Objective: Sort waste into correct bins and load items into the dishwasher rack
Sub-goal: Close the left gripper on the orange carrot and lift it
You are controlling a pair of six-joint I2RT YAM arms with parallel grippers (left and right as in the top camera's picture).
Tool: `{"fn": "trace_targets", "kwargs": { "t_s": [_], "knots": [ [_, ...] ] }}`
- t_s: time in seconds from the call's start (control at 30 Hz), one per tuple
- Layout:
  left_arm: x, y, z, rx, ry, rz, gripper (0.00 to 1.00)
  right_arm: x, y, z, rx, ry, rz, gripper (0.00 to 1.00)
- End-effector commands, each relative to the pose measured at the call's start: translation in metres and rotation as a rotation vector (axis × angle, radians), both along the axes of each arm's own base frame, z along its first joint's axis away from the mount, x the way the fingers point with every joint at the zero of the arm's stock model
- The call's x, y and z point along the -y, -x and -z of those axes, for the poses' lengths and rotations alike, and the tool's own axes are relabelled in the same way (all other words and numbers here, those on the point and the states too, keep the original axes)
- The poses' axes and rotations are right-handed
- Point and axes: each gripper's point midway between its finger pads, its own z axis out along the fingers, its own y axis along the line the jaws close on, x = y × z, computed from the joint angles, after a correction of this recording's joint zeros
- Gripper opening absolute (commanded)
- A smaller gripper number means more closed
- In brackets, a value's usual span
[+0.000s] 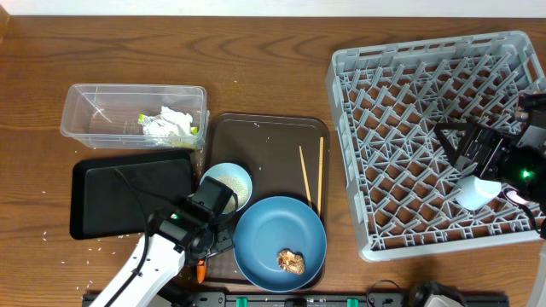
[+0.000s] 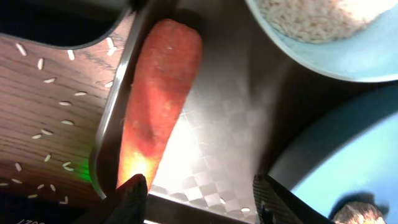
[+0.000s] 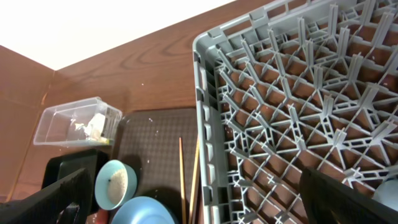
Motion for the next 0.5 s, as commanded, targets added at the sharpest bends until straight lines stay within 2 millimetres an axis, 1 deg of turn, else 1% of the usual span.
{"fn": "trace_targets", "kwargs": {
  "t_s": [0.0, 0.23, 0.27, 0.3, 0.33, 0.47],
  "knots": [
    [-0.016, 0.004, 0.010, -0.009, -0.077, -0.053, 0.56, -0.004, -0.001, -0.002, 0.014, 0.013, -0.025, 0.99],
    [-0.017, 0.003, 0.018, -0.025, -0.092, -0.092, 0.56, -0.004, -0.001, -0.003, 0.015, 0.014, -0.025, 0.99],
    [-0.016, 0.002, 0.020, -0.027, -0.092, -0.103, 0.57, -0.004, -0.001, -0.003, 0.015, 0.014, -0.025, 0.99],
    [-0.016, 0.003, 0.022, -0.034, -0.095, -0.124, 0.65, -0.004, -0.001, -0.003, 0.016, 0.014, -0.025, 0.99],
    [-0.016, 0.004, 0.024, -0.046, -0.096, -0.147, 0.67, -0.004, -0.001, -0.003, 0.016, 0.014, -0.025, 0.99],
    [-0.008, 0.007, 0.033, -0.082, -0.063, -0.154, 0.68, -0.004, -0.001, -0.002, 0.015, 0.014, -0.025, 0.99]
  ]
}}
